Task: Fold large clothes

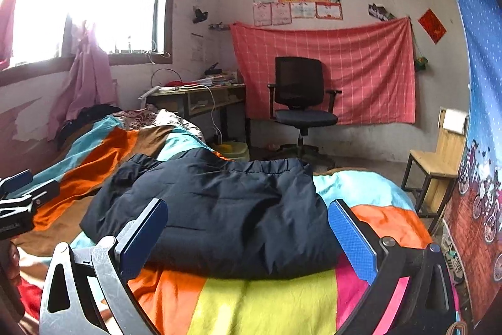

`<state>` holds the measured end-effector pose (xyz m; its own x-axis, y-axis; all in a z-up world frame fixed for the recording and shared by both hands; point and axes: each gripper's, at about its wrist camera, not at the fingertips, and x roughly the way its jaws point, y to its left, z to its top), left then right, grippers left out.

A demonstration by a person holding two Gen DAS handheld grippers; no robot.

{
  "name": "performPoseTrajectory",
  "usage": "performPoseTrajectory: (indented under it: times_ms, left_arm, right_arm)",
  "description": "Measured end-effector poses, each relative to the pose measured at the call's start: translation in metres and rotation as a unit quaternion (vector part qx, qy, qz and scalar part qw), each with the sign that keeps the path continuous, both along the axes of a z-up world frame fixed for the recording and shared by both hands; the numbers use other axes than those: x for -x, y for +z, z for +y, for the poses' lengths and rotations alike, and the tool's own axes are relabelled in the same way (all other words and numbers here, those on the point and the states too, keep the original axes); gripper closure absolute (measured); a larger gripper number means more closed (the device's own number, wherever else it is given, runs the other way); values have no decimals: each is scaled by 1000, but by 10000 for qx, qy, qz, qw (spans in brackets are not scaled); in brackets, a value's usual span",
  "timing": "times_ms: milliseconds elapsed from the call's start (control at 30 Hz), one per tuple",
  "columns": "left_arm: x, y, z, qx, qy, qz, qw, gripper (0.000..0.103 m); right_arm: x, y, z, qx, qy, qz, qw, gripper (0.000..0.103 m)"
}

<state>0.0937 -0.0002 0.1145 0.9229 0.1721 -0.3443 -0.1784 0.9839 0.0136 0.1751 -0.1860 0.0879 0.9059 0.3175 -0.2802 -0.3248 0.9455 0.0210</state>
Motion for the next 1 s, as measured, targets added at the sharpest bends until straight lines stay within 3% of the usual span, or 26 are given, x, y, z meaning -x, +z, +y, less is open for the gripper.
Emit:
performPoseTrajectory:
  times_ms: [367, 1000]
  left_arm:
    - [34, -20, -10, -153, -64, 106, 9998, 2]
    - [61, -41, -7, 245, -131, 270, 9992, 2]
  right_arm:
    - [44, -10, 10, 14, 57, -124, 9999, 0]
    - [71, -47, 20, 123, 68, -29, 9999, 0]
